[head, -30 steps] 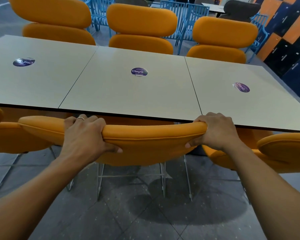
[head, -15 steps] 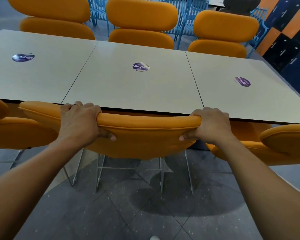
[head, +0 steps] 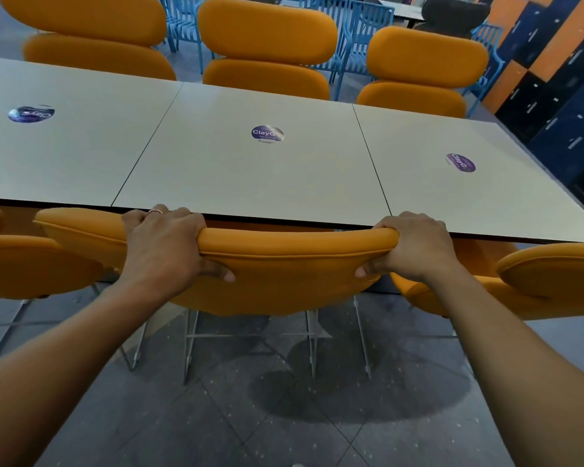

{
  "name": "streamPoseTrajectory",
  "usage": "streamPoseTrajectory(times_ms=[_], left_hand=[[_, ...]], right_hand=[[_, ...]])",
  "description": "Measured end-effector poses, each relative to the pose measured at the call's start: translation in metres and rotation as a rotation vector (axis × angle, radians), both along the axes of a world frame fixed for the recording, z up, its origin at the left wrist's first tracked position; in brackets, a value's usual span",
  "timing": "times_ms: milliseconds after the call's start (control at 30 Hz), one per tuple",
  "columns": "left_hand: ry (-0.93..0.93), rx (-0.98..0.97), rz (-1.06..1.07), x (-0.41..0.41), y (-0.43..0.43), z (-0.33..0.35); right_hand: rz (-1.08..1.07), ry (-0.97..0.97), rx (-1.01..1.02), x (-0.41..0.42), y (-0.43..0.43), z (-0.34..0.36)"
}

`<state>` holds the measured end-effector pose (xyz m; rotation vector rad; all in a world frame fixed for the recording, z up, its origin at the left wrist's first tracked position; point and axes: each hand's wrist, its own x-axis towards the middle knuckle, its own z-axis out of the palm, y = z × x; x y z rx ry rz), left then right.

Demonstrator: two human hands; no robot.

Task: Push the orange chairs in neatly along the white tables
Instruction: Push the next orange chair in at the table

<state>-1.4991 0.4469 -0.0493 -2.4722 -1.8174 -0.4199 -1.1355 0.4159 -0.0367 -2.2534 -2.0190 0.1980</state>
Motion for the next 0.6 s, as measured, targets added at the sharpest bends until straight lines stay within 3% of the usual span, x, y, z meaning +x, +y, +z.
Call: streamPoseTrajectory(times_ms=[267,600], left_hand=[[0.070,-0.011,0.008,-0.024,0.006,-0.001],[-0.025,-0.055,0.060,-0.017,-0.018,-0.003]], right_hand=[[-0.028,-0.058,0.039,-0.026,-0.008,-0.007],[-0.004,-0.041,0.071,-0.021,-0.013,-0.008]])
